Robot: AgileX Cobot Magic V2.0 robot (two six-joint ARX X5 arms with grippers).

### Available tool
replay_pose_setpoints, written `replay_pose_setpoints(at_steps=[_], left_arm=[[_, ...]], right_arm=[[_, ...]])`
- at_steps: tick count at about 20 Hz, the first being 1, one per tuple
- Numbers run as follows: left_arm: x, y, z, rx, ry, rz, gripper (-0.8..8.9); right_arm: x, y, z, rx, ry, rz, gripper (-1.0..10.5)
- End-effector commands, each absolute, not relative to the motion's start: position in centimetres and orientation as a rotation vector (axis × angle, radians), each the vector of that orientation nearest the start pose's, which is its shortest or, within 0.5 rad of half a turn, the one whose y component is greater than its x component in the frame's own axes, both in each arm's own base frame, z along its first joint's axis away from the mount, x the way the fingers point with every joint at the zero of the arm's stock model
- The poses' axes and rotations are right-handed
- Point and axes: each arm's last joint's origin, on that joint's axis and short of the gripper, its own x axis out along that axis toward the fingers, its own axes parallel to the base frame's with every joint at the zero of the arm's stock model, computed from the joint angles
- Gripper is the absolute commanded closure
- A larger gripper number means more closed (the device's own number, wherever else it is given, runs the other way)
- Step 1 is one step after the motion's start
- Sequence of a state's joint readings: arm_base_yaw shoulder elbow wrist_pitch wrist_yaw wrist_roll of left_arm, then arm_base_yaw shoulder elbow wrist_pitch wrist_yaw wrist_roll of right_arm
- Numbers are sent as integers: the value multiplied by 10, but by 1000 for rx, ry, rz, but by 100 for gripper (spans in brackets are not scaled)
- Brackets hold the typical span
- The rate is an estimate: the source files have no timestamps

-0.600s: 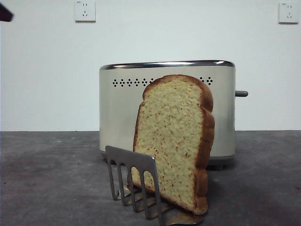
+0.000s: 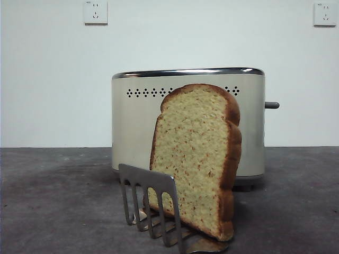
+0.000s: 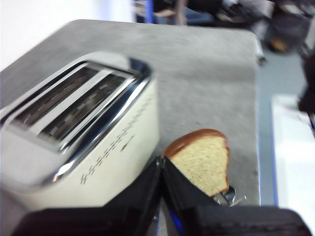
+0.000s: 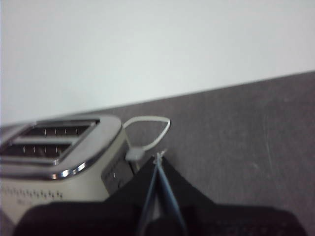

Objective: Pick up a slice of bread from the rack,put the bread on the toaster,press the button

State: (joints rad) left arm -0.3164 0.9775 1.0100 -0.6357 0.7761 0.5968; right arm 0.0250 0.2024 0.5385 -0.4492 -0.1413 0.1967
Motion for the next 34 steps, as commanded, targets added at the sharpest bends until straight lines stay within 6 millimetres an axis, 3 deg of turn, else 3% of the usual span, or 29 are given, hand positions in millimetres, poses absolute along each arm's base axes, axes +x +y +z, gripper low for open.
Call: replay_pose_setpoints(at_steps=[1,8,15,22,30,34], left_arm=[[174,-95,353,616,197,-1282,821],[178,-140,368,1028,179,-1346,822],[180,-182,361,1390,60,-1497,823],[191,-210,349,1418,73,-1548,823],[199,-221,345,1374,80,-1495,799],[199,-223,342,1316,165,-1462,545]], right_arm=[[72,7,284,152,150,199,949],[80,11,282,148,205,338,949],[82,12,281,152,217,362,949],[82,12,280,153,225,364,949],[80,12,274,134,288,363,949],[79,12,271,98,312,368,949]])
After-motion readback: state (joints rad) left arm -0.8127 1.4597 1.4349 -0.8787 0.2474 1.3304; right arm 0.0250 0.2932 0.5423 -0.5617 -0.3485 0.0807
